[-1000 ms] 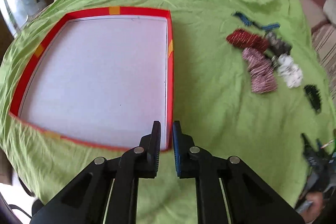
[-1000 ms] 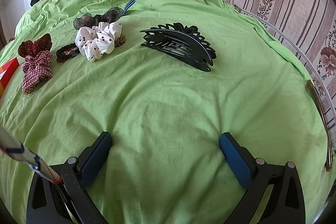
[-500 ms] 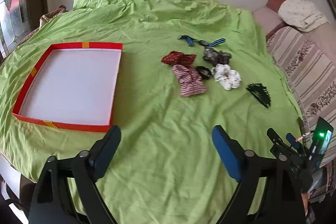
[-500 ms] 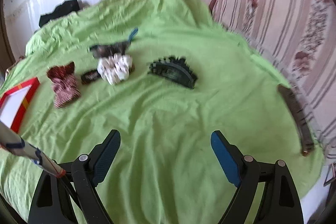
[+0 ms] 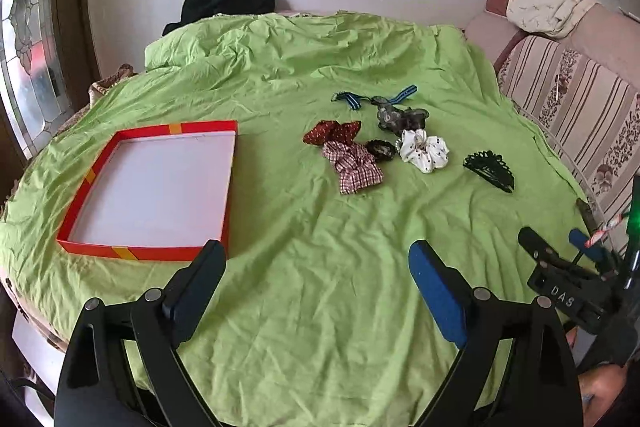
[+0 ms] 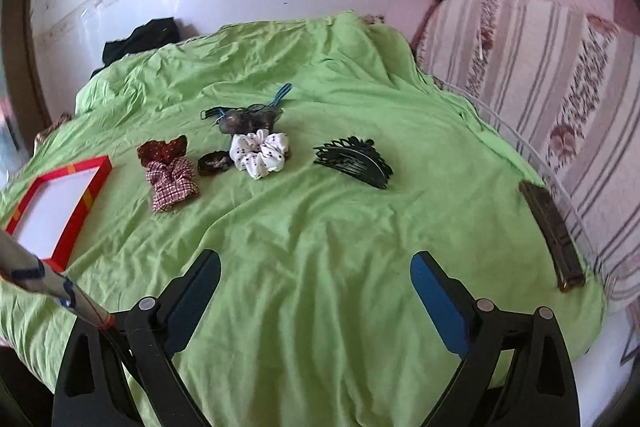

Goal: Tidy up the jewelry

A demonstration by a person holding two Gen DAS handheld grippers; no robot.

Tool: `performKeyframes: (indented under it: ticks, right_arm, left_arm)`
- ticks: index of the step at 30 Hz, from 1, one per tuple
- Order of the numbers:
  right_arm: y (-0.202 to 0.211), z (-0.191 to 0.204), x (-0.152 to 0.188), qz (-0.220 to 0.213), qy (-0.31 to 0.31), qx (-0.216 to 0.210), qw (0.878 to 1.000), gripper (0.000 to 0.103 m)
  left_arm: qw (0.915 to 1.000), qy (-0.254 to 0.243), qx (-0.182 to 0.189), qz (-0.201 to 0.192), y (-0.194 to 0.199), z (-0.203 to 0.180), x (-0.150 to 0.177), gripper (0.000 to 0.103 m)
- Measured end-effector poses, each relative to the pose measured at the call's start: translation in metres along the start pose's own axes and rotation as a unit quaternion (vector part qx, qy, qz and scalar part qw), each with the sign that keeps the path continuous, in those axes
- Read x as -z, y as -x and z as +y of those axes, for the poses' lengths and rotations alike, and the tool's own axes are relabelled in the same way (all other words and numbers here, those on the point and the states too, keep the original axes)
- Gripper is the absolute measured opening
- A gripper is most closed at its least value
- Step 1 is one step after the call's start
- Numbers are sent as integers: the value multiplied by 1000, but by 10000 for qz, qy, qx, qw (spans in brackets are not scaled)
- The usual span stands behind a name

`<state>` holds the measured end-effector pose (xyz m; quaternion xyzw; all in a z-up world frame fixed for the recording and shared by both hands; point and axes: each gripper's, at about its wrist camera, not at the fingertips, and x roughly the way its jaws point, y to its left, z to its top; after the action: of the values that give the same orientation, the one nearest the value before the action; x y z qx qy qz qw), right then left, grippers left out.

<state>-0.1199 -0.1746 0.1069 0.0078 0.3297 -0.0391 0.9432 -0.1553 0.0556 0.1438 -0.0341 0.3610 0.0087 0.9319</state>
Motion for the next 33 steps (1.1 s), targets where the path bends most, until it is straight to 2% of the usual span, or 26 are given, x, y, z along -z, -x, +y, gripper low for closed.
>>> performKeyframes:
  ticks: [2,5,16,23,33]
  right_arm:
    - [1,3,-5,-23,55,-36,10000,98]
    - [3,7,-8,-38,2,-90,10000,98]
    - [2,2,10,-206,35,161,9997,98]
    - [-12,1,15,265,-115,-101,9995,98]
    - [-18,3,20,449,-138,-171,9988,98]
  left_arm:
    - [9999,-13,-19,153,-7,0,2,92]
    - [9992,95,184,341,-11,1,3,92]
    - [9990,8,216,381,-12,-8,7,92]
    - [9986,32,213,492,-15,-8,7,92]
    - [9982,45,142,578,-20,-6,8,92]
